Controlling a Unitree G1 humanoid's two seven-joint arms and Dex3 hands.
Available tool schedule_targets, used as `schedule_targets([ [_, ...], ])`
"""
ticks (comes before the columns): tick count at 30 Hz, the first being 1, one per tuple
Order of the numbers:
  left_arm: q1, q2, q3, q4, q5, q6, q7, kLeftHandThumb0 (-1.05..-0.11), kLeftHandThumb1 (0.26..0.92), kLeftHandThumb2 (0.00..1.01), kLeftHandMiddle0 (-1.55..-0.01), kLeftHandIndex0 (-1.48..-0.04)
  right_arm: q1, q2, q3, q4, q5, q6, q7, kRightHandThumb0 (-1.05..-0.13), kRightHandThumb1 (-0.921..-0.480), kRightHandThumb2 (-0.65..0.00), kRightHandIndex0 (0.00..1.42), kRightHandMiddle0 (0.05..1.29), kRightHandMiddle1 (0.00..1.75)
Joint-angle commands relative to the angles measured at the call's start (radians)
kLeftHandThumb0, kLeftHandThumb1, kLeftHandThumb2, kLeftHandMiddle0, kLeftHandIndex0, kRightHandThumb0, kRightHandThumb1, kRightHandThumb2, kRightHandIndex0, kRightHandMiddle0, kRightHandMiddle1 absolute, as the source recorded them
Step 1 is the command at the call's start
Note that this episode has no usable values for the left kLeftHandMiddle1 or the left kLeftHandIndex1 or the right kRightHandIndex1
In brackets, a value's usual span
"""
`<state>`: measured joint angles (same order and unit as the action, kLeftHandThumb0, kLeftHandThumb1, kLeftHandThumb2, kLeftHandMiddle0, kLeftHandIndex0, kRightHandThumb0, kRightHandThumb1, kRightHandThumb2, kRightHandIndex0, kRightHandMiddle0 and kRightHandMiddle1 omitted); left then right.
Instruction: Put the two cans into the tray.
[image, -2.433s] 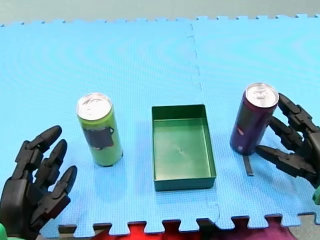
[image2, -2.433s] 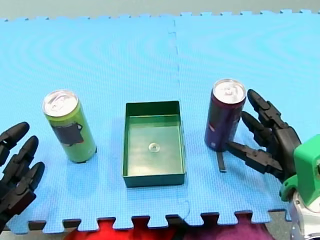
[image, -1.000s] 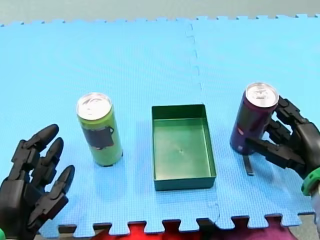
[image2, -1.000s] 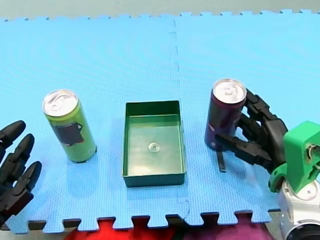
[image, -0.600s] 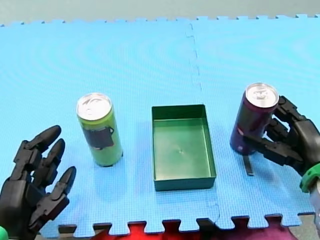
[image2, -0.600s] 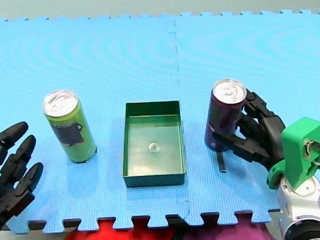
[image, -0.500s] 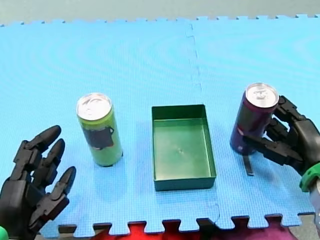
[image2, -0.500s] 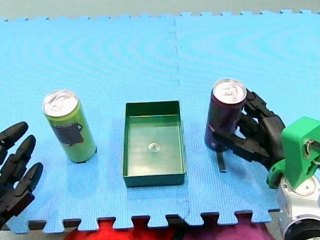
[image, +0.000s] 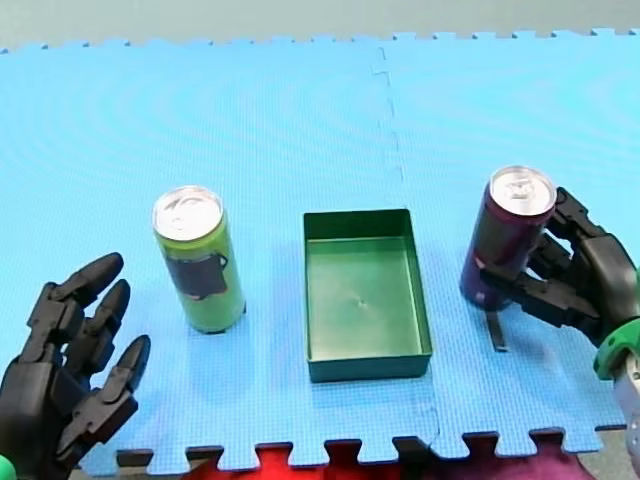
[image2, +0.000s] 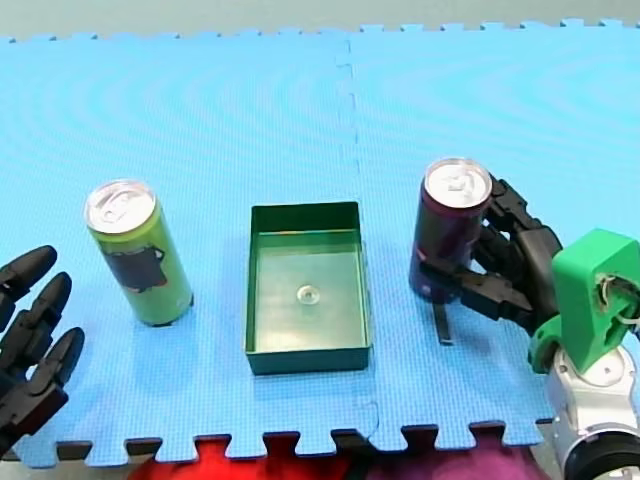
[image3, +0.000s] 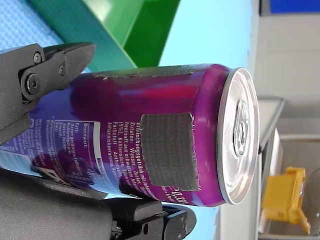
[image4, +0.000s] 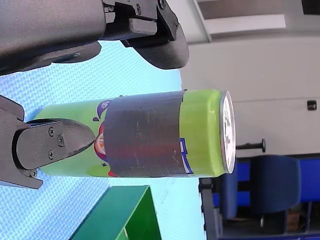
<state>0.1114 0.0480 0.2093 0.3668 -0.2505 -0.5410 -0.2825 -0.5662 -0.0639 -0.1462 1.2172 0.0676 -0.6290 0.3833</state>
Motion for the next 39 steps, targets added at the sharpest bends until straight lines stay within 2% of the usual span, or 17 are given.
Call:
schedule_targets([
  [1,0.000,0.004,0.001,-0.002,0.000,0.002,0.003,-1.001,0.921,0.51,-0.27,-0.08,-0.004,-0.003,-0.001,-0.001,0.001,-0.006,0.013,-1.048,-0.725,0.000,0.28,0.18,0.00],
  [8,0.000,0.000,0.001,-0.004,-0.014,0.011,-0.003,-0.991,0.921,0.52,-0.27,-0.08,-0.006,-0.004,-0.006,-0.006,0.010,0.001,0.038,-1.048,-0.692,0.000,0.26,0.15,0.00],
  [22,0.002,0.001,0.003,0.005,-0.019,-0.007,-0.020,-0.999,0.921,0.52,-0.27,-0.08,-0.015,0.000,-0.011,-0.004,0.016,0.024,0.051,-1.048,-0.656,0.000,0.22,0.12,0.00],
  [29,0.005,0.003,0.002,0.002,-0.018,-0.017,-0.024,-1.010,0.921,0.51,-0.27,-0.09,-0.020,0.000,-0.008,0.005,0.008,0.029,0.041,-1.048,-0.645,0.000,0.21,0.11,0.00],
  [34,0.020,-0.001,-0.002,-0.020,-0.012,-0.017,-0.018,-1.025,0.921,0.51,-0.27,-0.09,-0.022,-0.002,-0.005,0.008,0.000,0.026,0.026,-1.048,-0.647,-0.001,0.21,0.11,0.00],
  [39,0.023,0.002,-0.004,-0.025,0.001,-0.026,-0.015,-1.046,0.921,0.51,-0.27,-0.09,-0.028,-0.005,-0.004,0.017,-0.005,0.034,0.009,-1.048,-0.647,-0.001,0.20,0.11,0.00],
])
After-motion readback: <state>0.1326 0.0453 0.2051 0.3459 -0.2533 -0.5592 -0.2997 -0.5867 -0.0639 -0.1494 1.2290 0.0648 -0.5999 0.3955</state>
